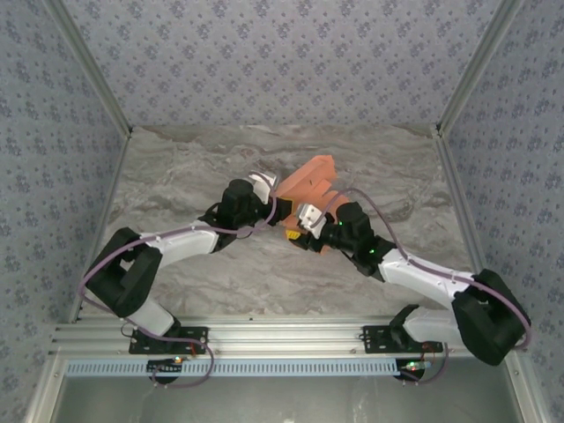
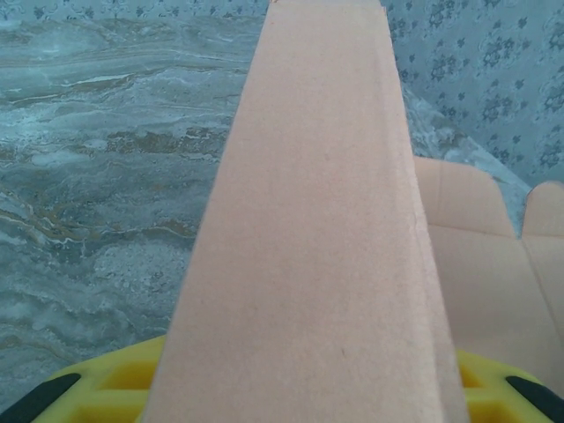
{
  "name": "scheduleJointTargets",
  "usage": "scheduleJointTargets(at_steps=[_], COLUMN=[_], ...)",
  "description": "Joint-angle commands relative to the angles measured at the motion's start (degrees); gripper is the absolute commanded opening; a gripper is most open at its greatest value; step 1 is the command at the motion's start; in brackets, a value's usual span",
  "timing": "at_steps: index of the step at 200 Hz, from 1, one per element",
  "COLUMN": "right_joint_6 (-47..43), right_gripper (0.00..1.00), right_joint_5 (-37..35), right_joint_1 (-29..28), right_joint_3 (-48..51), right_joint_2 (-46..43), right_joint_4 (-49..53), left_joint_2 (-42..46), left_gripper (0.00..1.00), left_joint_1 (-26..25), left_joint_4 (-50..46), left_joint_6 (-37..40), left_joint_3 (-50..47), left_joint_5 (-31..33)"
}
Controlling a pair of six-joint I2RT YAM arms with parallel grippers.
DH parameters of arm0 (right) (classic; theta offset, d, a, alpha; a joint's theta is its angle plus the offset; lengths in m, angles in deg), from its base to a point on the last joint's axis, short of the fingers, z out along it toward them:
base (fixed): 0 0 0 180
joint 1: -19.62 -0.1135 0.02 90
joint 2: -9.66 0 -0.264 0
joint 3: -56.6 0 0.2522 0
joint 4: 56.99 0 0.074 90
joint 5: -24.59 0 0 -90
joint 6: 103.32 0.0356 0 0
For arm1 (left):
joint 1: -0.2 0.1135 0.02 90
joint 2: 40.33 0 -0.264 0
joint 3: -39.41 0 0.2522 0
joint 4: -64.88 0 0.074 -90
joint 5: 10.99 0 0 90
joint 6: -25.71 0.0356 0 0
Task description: Fold the paper box
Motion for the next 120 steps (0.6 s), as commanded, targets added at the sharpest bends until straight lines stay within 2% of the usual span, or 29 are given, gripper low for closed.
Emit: scheduleJointTargets(at_steps=[1, 61, 120], right_joint_6=[0.3, 6.4, 10.6], right_gripper=[0.51, 0.52, 0.45], right_joint_5=[-2.6, -7.0, -8.3], right_joint_1=[0.0, 0.8, 0.3], right_joint_3=[0.7, 0.2, -2.4], right_joint_2=[2.2, 7.4, 11.6], right_joint_4=[-5.9, -10.0, -11.0], left_joint_2=[1.9, 0.4, -2.1], left_gripper=[0.35, 0.34, 0.34], left_joint_1=[-0.3, -1.0, -2.8], left_joint_4=[1.6, 3.9, 3.3], left_joint_6=[-3.1, -8.3, -10.9], left_joint_3=[0.7, 0.9, 2.8], left_joint_5=[-1.2, -0.2, 1.9])
